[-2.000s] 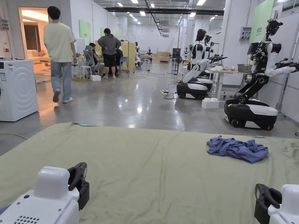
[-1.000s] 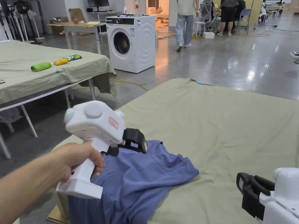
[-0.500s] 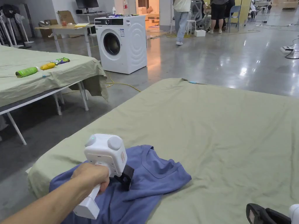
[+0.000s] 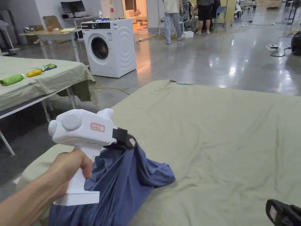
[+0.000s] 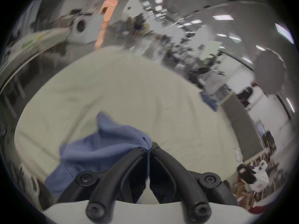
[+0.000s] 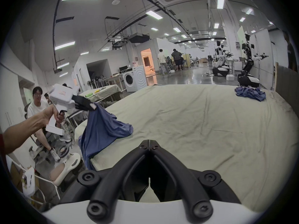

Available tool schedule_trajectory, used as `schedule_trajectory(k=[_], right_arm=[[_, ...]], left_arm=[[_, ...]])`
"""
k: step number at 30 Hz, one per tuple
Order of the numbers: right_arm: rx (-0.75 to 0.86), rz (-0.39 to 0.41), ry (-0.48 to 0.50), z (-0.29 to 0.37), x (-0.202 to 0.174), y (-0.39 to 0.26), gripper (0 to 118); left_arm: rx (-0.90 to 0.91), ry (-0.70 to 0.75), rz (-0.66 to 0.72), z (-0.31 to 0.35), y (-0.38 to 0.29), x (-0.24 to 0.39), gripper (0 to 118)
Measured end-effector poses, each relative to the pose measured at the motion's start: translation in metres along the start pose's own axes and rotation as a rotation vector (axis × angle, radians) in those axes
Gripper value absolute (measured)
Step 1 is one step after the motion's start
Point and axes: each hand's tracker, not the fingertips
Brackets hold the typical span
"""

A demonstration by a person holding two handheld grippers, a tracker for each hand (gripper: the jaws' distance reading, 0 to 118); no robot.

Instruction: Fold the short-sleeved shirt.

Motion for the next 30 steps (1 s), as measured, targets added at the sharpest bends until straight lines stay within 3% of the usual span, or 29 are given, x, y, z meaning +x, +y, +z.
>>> schedule_trajectory(k=[3,7,12,15,20,25,28,29,30], right_arm=[[0.034,-0.009,-0.041,0.022,0.012,0.001,2],[0.078,-0.030,-0.091,0.055,0.031,0.002,2],[0.145,-0.033,-0.194,0.103,0.060,0.004,2],[0.167,-0.077,-0.239,0.130,0.080,0.003,2],[0.176,-0.099,-0.326,0.163,0.104,-0.007,2],[0.157,-0.147,-0.362,0.174,0.125,-0.025,2],[0.141,-0.184,-0.366,0.174,0.132,-0.034,2],[0.137,-0.191,-0.366,0.174,0.133,-0.037,2],[0.132,-0.196,-0.363,0.174,0.133,-0.038,2]], left_arm=[[0.058,-0.159,-0.012,-0.004,0.021,0.061,1],[0.065,-0.304,-0.149,-0.027,0.035,0.157,1],[0.049,-0.590,-0.263,-0.080,0.039,0.283,1],[0.000,-0.673,-0.357,-0.115,0.030,0.360,1],[-0.144,-0.700,-0.435,-0.192,-0.013,0.432,1],[-0.375,-0.705,-0.583,-0.266,-0.114,0.460,1],[-0.502,-0.643,-0.544,-0.300,-0.161,0.455,3],[-0.515,-0.616,-0.532,-0.308,-0.169,0.451,8],[-0.530,-0.594,-0.526,-0.313,-0.171,0.446,32]])
